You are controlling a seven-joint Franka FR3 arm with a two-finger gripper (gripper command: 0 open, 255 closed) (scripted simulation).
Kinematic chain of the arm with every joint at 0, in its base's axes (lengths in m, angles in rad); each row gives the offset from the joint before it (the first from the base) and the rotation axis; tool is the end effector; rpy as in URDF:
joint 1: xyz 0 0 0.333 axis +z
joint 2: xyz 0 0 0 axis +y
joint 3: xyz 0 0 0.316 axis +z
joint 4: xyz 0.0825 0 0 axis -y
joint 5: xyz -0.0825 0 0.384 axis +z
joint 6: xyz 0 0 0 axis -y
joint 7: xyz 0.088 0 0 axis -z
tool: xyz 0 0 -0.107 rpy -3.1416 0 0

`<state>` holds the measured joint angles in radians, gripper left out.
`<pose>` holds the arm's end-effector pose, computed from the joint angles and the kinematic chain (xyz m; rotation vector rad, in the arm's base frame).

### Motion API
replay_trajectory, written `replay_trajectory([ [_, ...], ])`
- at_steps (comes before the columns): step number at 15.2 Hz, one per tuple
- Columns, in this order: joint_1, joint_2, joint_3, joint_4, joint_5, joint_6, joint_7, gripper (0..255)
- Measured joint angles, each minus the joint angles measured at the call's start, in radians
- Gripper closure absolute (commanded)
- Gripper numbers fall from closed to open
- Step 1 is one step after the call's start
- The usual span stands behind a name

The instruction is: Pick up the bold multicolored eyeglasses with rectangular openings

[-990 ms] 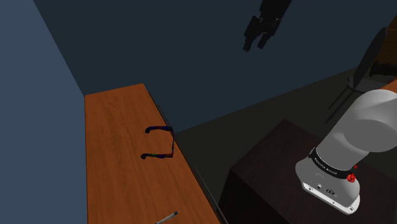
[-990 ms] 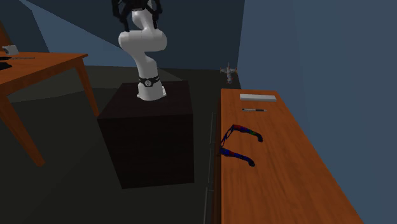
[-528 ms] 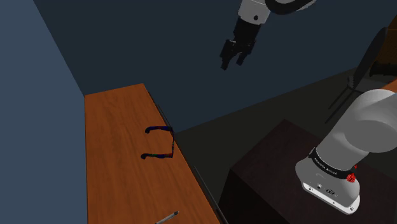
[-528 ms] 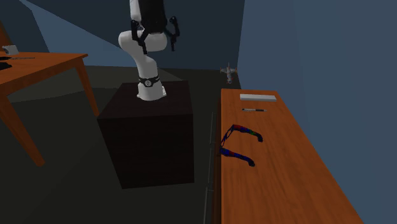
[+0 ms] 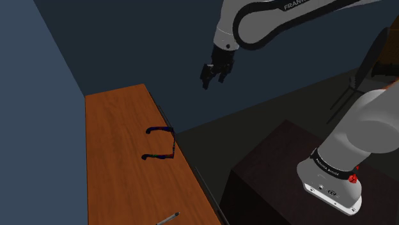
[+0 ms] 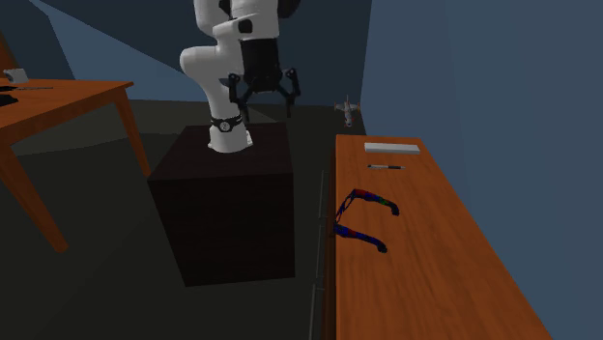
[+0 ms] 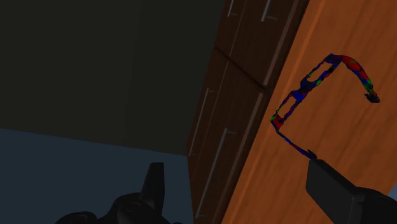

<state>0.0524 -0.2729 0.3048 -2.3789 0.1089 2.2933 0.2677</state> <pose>0.4425 0.1716 0.4398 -3.0704 -0.0326 -0.2572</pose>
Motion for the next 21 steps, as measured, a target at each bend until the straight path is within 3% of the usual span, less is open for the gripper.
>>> replay_trajectory([
  [4,0.002,0.145,0.05,0.037,-0.061,0.095,0.078,0],
  [11,0.03,0.418,0.082,0.162,-0.236,0.204,0.241,0],
  [17,0.124,0.667,0.043,0.337,-0.39,0.238,0.379,0],
  [21,0.18,0.8,0.011,0.447,-0.444,0.244,0.422,0],
])
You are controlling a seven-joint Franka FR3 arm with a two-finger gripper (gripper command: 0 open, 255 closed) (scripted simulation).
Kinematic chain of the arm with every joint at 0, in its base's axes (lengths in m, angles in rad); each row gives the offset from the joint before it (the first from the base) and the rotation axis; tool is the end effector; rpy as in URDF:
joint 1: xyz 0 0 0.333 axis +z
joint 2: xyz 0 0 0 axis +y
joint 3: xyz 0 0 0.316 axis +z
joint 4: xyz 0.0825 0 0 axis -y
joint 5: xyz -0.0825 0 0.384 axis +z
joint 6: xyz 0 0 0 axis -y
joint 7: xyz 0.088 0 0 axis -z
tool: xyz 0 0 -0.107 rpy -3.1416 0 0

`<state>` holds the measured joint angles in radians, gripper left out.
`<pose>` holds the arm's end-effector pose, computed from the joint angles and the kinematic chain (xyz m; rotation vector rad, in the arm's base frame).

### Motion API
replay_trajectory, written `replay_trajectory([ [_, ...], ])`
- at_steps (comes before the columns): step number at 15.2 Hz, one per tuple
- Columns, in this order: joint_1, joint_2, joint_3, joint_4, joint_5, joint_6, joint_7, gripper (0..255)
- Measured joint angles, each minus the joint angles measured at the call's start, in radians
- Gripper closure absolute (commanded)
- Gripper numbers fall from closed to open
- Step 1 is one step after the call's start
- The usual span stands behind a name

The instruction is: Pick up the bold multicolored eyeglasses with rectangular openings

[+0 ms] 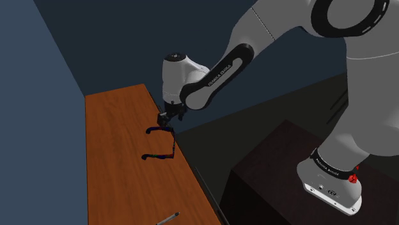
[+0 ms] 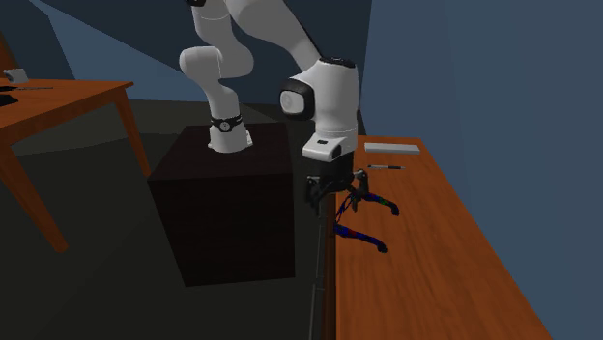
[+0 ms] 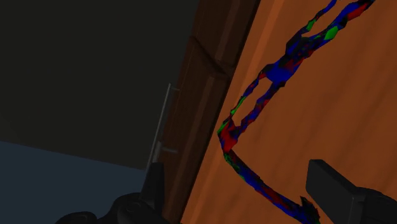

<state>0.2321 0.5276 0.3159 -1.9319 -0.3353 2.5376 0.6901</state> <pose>0.5450 0.3254 0.2338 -3.1058 -0.1162 -0.1950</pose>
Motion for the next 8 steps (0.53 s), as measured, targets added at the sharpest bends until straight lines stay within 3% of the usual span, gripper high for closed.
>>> replay_trajectory([
  [8,0.03,0.095,-0.036,0.031,-0.042,0.06,0.03,0],
])
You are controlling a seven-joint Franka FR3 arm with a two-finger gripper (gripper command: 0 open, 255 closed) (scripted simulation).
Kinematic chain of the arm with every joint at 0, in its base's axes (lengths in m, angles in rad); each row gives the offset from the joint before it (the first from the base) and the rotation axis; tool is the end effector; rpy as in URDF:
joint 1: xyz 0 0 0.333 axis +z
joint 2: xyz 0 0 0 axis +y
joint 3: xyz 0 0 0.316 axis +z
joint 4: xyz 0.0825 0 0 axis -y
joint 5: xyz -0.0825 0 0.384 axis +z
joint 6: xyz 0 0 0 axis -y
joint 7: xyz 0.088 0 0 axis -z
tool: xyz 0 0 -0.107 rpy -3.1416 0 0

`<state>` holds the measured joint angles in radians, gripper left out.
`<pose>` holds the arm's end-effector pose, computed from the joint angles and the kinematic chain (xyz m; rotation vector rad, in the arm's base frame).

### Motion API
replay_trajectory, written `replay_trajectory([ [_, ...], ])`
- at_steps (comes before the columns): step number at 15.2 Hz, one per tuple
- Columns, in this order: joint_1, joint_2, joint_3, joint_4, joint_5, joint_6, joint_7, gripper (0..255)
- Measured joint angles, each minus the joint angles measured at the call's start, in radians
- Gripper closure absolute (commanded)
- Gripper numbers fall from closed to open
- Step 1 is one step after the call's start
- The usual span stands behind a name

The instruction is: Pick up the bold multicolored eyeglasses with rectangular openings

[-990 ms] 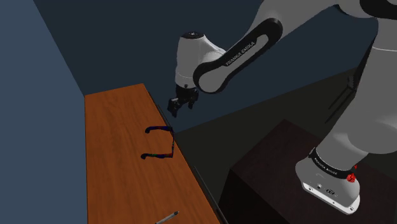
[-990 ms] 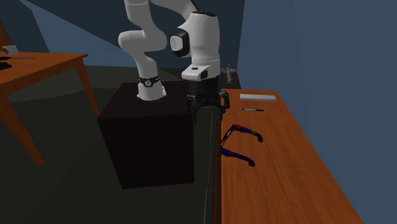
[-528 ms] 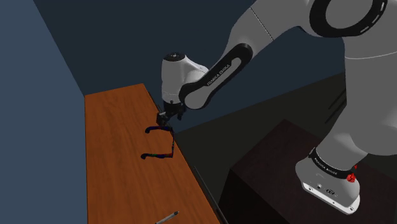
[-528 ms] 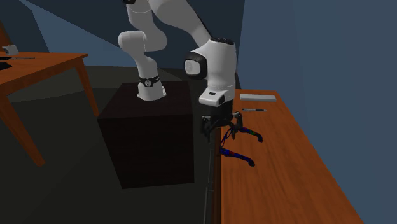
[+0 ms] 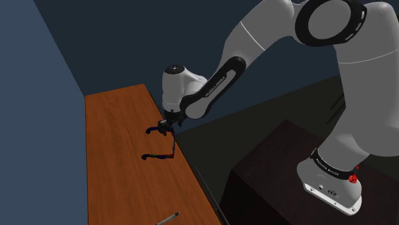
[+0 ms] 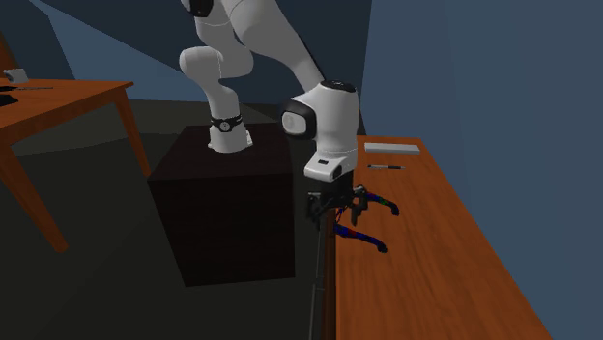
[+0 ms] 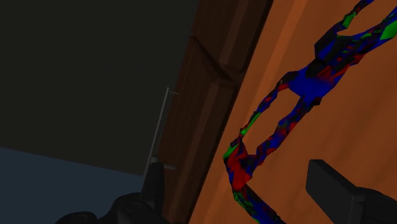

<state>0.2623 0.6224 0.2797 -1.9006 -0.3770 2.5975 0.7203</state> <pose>0.5485 0.3284 0.1906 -3.1079 -0.1180 -0.1930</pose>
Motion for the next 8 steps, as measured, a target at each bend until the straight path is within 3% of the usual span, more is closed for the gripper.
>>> replay_trajectory([
  [1,0.002,0.004,-0.001,0.002,-0.001,0.002,0.002,255],
  [8,0.004,0.008,-0.002,0.005,-0.003,0.003,0.004,255],
])
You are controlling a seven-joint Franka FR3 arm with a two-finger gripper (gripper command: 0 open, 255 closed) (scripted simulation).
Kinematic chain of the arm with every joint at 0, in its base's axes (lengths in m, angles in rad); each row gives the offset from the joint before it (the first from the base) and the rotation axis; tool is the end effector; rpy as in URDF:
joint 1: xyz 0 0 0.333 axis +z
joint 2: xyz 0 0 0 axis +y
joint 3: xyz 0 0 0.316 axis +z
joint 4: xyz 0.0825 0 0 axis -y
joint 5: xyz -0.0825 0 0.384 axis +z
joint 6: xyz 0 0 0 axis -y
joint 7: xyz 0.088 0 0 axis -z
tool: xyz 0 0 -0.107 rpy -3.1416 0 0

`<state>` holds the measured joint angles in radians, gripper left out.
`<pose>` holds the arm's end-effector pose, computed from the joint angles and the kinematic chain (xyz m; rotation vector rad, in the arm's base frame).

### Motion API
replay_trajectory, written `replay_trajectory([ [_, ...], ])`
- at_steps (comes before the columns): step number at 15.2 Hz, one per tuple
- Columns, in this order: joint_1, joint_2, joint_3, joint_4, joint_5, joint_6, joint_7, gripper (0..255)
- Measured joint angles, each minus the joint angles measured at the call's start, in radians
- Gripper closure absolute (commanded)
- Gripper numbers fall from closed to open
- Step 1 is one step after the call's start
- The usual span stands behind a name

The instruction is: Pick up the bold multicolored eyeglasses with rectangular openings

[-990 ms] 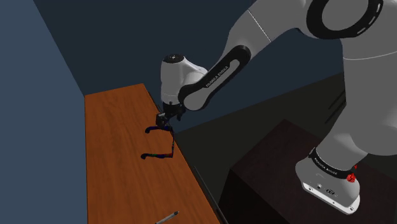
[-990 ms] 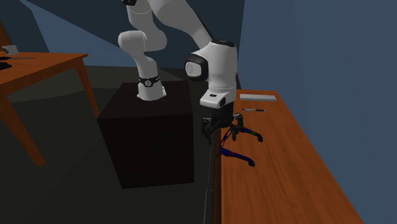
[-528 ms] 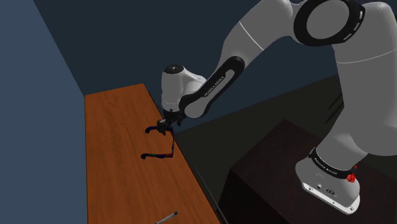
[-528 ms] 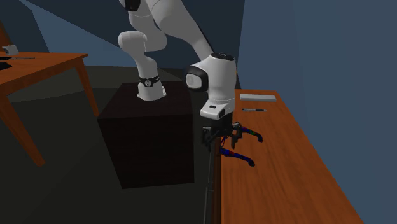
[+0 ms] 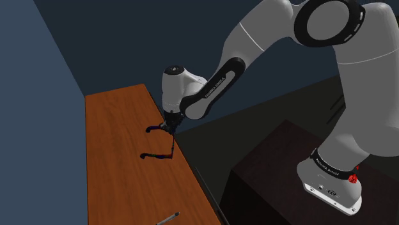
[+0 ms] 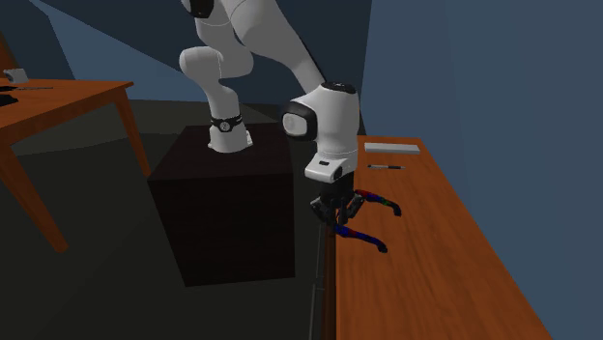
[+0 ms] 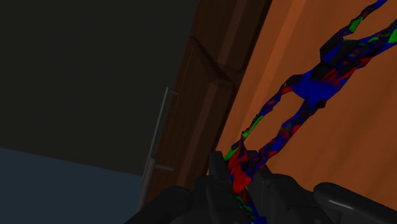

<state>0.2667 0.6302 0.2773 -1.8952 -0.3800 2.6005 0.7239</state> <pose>0.5487 0.3301 0.1880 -3.1075 -0.1189 -0.1941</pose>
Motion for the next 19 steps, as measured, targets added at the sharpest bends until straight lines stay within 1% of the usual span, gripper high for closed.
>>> replay_trajectory([
  [6,-0.008,-0.025,0.01,-0.008,0.01,-0.017,-0.008,255],
  [19,-0.044,-0.143,0.06,-0.011,0.072,-0.129,-0.054,255],
])
